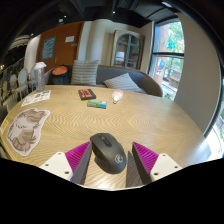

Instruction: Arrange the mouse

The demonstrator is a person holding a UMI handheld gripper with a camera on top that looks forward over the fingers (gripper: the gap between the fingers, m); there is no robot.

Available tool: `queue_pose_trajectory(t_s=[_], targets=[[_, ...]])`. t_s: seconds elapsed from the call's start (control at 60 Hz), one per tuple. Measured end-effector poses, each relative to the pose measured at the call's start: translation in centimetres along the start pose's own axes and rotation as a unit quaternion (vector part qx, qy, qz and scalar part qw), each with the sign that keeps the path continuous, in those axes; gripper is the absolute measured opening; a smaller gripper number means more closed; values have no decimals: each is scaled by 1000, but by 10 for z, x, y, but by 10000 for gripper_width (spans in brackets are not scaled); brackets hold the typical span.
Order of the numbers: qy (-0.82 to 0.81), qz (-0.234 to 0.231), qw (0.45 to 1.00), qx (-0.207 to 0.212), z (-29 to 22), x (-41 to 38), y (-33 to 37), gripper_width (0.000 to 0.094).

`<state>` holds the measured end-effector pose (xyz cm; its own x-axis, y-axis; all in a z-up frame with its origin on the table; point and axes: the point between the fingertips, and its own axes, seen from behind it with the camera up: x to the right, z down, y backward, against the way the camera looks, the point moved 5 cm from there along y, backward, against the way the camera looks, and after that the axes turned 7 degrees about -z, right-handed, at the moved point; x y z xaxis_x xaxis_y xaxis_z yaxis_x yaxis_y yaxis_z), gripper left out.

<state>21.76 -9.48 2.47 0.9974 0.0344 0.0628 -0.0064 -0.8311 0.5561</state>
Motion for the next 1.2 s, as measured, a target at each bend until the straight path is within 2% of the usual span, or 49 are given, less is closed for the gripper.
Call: queue_pose_trajectory(t_s=[0.133, 0.183, 0.217, 0.233, 0.283, 0.367, 0.417, 0.517, 0.6, 0.683, 0.783, 0.883, 0.983, 1.05, 1.15, 1.2], targets=[[-30, 3, 999, -18, -11, 21, -30, 787], [-58, 2, 998, -28, -12, 26, -39, 699], [-85, -6, 996, -31, -13, 26, -45, 561], [-93, -3, 995, -30, -14, 29, -46, 529], [-106, 17, 994, -33, -16, 37, -48, 501], [-98, 54, 994, -16, -17, 45, -44, 402], [-87, 53, 995, -17, -18, 42, -44, 376], [-99, 29, 995, -11, -23, 26, -38, 364], [-88, 13, 996, 23, -51, -9, -19, 364], [-55, -2, 997, 52, -92, -69, 1, 363], [-22, -45, 996, 76, -127, -162, 12, 362], [-18, -84, 994, 65, -128, -247, -4, 361], [-18, -114, 993, 17, -104, -307, -36, 363], [-15, -110, 994, -16, -89, -325, -52, 367], [-4, -92, 995, -44, -65, -334, -67, 386], [15, -77, 996, -29, -68, -333, -70, 408]])
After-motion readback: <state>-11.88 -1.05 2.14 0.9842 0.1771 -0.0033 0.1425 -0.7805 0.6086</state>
